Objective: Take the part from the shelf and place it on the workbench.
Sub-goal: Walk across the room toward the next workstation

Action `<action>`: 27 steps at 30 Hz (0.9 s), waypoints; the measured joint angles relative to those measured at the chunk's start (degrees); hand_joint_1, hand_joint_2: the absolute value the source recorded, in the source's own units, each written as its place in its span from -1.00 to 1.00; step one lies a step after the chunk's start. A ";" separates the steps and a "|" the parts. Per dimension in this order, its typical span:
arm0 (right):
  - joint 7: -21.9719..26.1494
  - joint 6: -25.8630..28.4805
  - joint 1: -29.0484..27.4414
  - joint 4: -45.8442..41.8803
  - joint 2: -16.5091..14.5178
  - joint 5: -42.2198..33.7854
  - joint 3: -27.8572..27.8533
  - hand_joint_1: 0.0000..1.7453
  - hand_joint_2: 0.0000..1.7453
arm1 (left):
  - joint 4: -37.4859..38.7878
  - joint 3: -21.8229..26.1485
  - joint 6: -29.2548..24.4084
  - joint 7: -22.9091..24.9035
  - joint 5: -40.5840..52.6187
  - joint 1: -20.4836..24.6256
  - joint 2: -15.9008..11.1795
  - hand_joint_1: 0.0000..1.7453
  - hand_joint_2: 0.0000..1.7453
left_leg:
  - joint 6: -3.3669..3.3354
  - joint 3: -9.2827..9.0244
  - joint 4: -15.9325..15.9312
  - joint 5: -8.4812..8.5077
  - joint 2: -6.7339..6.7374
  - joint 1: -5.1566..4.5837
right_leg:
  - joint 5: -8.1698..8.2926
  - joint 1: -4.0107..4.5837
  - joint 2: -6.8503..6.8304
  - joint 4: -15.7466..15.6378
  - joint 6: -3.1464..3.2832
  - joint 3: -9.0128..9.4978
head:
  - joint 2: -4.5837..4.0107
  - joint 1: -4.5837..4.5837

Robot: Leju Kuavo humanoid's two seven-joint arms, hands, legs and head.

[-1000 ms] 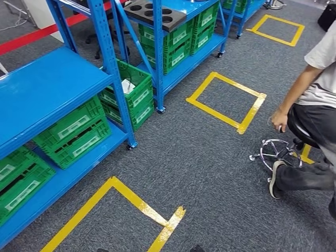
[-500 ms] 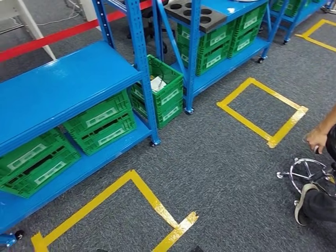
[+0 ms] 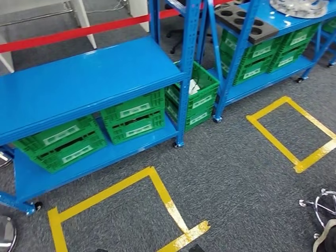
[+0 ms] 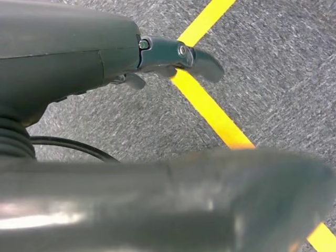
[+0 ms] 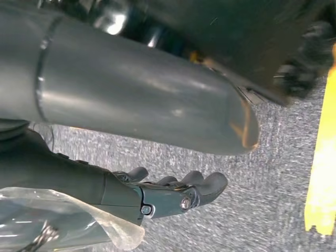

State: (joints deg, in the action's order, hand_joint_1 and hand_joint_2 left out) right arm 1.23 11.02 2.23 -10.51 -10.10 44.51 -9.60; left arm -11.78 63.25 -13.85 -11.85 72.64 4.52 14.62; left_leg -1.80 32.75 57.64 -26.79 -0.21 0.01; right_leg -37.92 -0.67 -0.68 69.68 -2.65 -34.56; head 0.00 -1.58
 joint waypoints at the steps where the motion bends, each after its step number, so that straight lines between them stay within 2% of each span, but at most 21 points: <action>1: -0.12 -0.18 -0.10 0.01 0.03 0.12 0.00 -1.00 -1.00 | 0.00 0.00 0.02 0.29 0.05 0.01 0.01 -1.00 -1.00 | -0.05 -0.01 0.04 0.00 -0.75 0.02 | -0.57 -0.03 0.33 2.70 -0.09 -1.49 | 0.00 -0.02; 2: -0.27 -0.38 -0.18 0.01 0.05 0.33 0.00 -1.00 -1.00 | 0.00 0.01 0.04 0.57 0.11 -0.01 0.01 -1.00 -1.00 | -0.04 -0.02 0.09 -0.01 -1.53 0.05 | -0.01 -0.07 0.46 3.48 -0.16 -2.17 | 0.00 -0.03; 3: -0.44 -0.61 -0.24 0.02 0.07 0.69 0.03 -1.00 -1.00 | 0.00 0.01 0.08 0.81 0.24 -0.03 0.00 -1.00 -1.00 | 0.02 -0.05 0.19 -0.04 -2.36 0.11 | 1.66 -0.14 0.59 1.97 -0.22 -1.78 | 0.00 -0.01; 4: -0.58 -0.81 -0.28 0.02 0.09 1.10 0.10 -1.00 -1.00 | -0.01 0.01 0.13 0.94 0.35 -0.02 0.00 -1.00 -1.00 | 0.15 -0.07 0.36 -0.11 -3.19 0.21 | 4.02 -0.29 1.05 -1.33 -0.31 -0.53 | 0.00 -0.01; 6: -0.78 -1.15 -0.29 0.06 0.13 1.81 0.34 -1.00 -1.00 | -0.01 0.01 0.22 1.02 0.54 0.11 -0.02 -1.00 -1.00 | 0.72 0.19 0.93 -0.31 -4.73 0.29 | 6.89 -0.70 3.51 -8.17 -0.38 2.40 | 0.00 -0.03; 7: -0.86 -1.28 -0.27 0.09 0.15 2.01 0.44 -1.00 -1.00 | -0.01 0.01 0.26 1.08 0.57 0.18 -0.03 -1.00 -1.00 | 1.12 0.43 1.19 -0.32 -5.37 0.31 | 7.28 -0.81 4.51 -10.09 -0.27 3.36 | 0.00 -0.03; 8: -0.96 -1.43 -0.21 0.11 0.16 2.10 0.50 -1.00 -1.00 | -0.01 0.01 0.31 1.19 0.59 0.19 -0.05 -1.00 -1.00 | 1.53 0.69 1.34 -0.24 -5.96 0.32 | 7.03 -0.78 5.05 -10.71 -0.03 3.80 | 0.00 -0.03; 10: -1.14 -1.66 -0.11 0.13 0.19 2.07 0.52 -1.00 -1.00 | -0.01 0.00 0.40 1.43 0.63 0.01 -0.12 -1.00 -1.00 | 2.22 1.05 1.36 0.03 -7.03 0.49 | 7.20 -0.68 4.08 -10.85 0.62 4.12 | 0.00 -0.02; 11: -1.19 -1.74 -0.08 0.13 0.19 2.02 0.52 -1.00 -1.00 | 0.00 0.00 0.44 1.54 0.66 -0.09 -0.15 -1.00 -1.00 | 2.47 1.25 1.69 -0.20 -6.51 0.45 | 7.31 -0.69 3.45 -10.91 0.98 4.21 | 0.00 0.03; 12: -1.21 -1.78 -0.10 0.13 0.18 1.99 0.52 -1.00 -1.00 | 0.00 0.00 0.45 1.59 0.68 -0.12 -0.16 -1.00 -1.00 | 2.71 1.84 2.93 -1.02 -5.33 0.40 | 7.38 -0.73 2.70 -11.03 1.36 4.28 | 0.00 0.24; 14: -1.22 -1.84 -0.17 0.13 0.19 1.94 0.52 -1.00 -1.00 | 0.01 0.00 0.50 1.62 0.74 0.01 -0.17 -1.00 -1.00 | 3.10 4.30 8.45 -4.09 -2.06 0.25 | 7.36 -0.58 1.01 -11.13 1.99 4.37 | 0.00 0.61; 15: -1.27 -1.90 -0.23 0.13 0.21 1.90 0.51 -1.00 -1.00 | 0.00 0.00 0.55 1.61 0.81 0.08 -0.18 -1.00 -1.00 | 3.22 6.04 12.31 -5.82 -1.15 0.27 | 7.27 -0.44 0.08 -11.13 2.21 4.37 | 0.00 0.73; 16: -1.32 -1.96 -0.28 0.13 0.24 1.87 0.50 -1.00 -1.00 | 0.00 0.00 0.61 1.61 0.88 0.08 -0.19 -1.00 -1.00 | 3.25 7.37 15.35 -6.86 -0.76 0.29 | 7.19 -0.31 -0.83 -11.13 2.35 4.39 | 0.00 0.72; 17: -1.37 -2.03 -0.29 0.13 0.27 1.85 0.49 -1.00 -1.00 | 0.01 0.00 0.66 1.60 0.96 0.02 -0.20 -1.00 -1.00 | 3.18 8.00 16.92 -6.98 -0.55 0.30 | 7.11 -0.17 -1.74 -11.13 2.46 4.42 | 0.00 0.72; 18: -1.40 -2.10 -0.24 0.13 0.29 1.85 0.49 -1.00 -1.00 | 0.00 0.00 0.72 1.59 1.03 -0.04 -0.22 -1.00 -1.00 | 3.00 7.50 16.14 -5.96 -0.40 0.26 | 7.03 -0.04 -2.52 -11.13 2.52 4.50 | 0.00 0.73; 19: -1.41 -2.16 -0.16 0.13 0.29 1.87 0.50 -1.00 -1.00 | 0.00 0.00 0.77 1.57 1.05 -0.09 -0.25 -1.00 -1.00 | 2.65 5.99 13.30 -4.15 0.00 0.14 | 6.94 0.08 -3.23 -11.13 2.53 4.65 | 0.00 0.73; 21: -1.44 -2.34 -0.05 0.13 0.28 2.01 0.50 -1.00 -1.00 | -0.01 -0.01 0.90 1.48 1.08 -0.01 -0.28 -1.00 -1.00 | 1.62 2.15 5.82 -1.30 2.58 -0.54 | 6.63 0.39 -4.53 -11.12 2.38 4.96 | 0.00 0.73; 23: -1.46 -2.48 0.06 0.13 0.28 2.10 0.50 -1.00 -1.00 | 0.00 -0.02 0.95 1.28 1.07 0.19 -0.28 -1.00 -1.00 | 0.87 0.41 2.01 -0.83 4.57 -1.20 | 6.38 0.67 -5.77 -11.16 1.98 5.09 | 0.00 0.64; 25: -1.39 -2.56 0.29 0.11 0.28 1.94 0.50 -1.00 -1.00 | 0.00 -0.02 0.94 1.04 0.96 0.14 -0.29 -1.00 -1.00 | 0.53 0.44 1.47 -0.86 3.75 -1.30 | 6.25 0.82 -7.02 -11.35 1.51 5.34 | 0.00 0.52; 26: -1.32 -2.58 0.43 0.09 0.28 1.84 0.50 -1.00 -1.00 | -0.01 -0.01 0.93 0.94 0.90 0.02 -0.28 -1.00 -1.00 | 0.30 0.32 1.09 -0.66 3.09 -1.15 | 5.95 0.77 -6.62 -11.22 1.24 5.39 | 0.00 0.38; 27: -1.23 -2.58 0.49 0.08 0.27 1.76 0.50 -1.00 -1.00 | -0.01 0.01 0.92 0.87 0.84 -0.01 -0.27 -1.00 -1.00 | -0.01 0.19 0.72 -0.41 2.44 -0.94 | 5.23 0.69 -5.39 -10.41 0.98 5.10 | 0.00 0.28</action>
State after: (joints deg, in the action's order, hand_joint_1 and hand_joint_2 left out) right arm 0.00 8.43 2.72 -10.43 -9.83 46.28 -9.10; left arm -11.78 63.26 -12.93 -10.97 73.48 4.52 14.34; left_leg -1.81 32.94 58.36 -27.20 2.23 -0.92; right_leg -32.69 0.02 -6.06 59.27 -1.67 -29.46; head 0.00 -1.30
